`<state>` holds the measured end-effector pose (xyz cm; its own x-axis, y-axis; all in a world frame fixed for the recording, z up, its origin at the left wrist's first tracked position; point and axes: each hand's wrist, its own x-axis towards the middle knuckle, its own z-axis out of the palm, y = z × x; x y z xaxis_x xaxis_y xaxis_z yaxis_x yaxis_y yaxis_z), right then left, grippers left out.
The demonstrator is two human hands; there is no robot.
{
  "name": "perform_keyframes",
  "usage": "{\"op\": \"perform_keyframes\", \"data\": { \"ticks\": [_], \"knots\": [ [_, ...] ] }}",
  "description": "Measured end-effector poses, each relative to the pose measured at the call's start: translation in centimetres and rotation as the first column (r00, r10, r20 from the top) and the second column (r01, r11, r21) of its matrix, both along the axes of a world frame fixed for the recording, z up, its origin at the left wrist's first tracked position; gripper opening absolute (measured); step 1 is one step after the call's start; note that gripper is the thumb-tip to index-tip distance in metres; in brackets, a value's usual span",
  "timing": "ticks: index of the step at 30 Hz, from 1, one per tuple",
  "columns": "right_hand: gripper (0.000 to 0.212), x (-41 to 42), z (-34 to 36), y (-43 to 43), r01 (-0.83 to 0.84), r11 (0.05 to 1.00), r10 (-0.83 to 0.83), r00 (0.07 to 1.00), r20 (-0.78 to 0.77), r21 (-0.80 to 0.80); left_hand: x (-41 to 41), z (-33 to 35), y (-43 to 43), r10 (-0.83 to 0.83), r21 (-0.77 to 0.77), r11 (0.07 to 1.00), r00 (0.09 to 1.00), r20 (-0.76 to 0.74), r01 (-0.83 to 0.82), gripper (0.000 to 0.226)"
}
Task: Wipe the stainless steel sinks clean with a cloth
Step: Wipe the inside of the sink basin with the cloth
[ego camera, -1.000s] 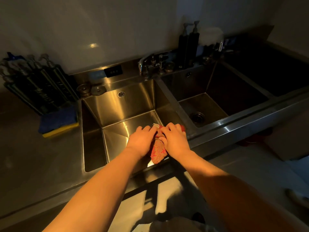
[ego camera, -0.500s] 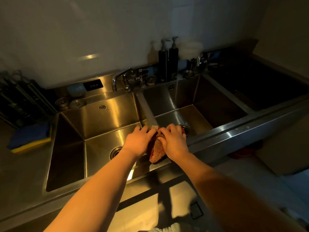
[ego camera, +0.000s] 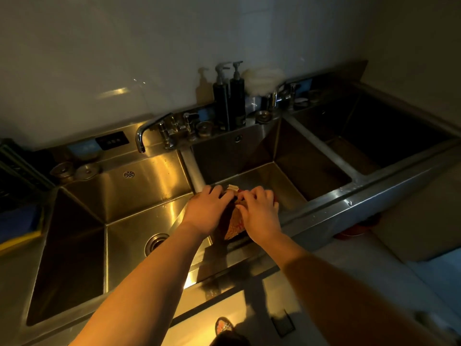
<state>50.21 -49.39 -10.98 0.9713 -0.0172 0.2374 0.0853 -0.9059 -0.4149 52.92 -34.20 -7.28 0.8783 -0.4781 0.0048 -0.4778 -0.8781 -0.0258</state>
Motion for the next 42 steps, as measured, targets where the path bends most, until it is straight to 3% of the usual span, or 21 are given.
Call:
{"op": "perform_keyframes", "data": {
  "ticks": [9,23,32,42],
  "knots": [
    [0.020,5.6,-1.1,-2.2,0.073,0.997,-0.074,0.997,-0.010,-0.033,6.7,-0.8,-2.4,-0.075,-0.029,0.997,0.997,-0.032,0.074,0.056],
    [0.030,11.6,-1.3,-5.7,0.127,0.992,-0.119,0.972,-0.201,0.024,13.3,-2.0,-5.8,-0.128,-0.023,0.992,0.991,-0.048,0.127,0.054],
    [0.027,15.0,-1.1,-11.1,0.004,0.998,0.010,0.979,-0.206,0.066,15.7,-2.2,-10.2,-0.006,-0.022,1.000,0.998,-0.057,0.004,0.044],
    [0.028,20.0,0.4,-16.9,-0.171,0.983,0.178,0.975,-0.135,0.063,17.9,-1.0,-15.8,0.204,-0.077,0.974,0.970,-0.131,-0.215,0.052]
  ]
}}
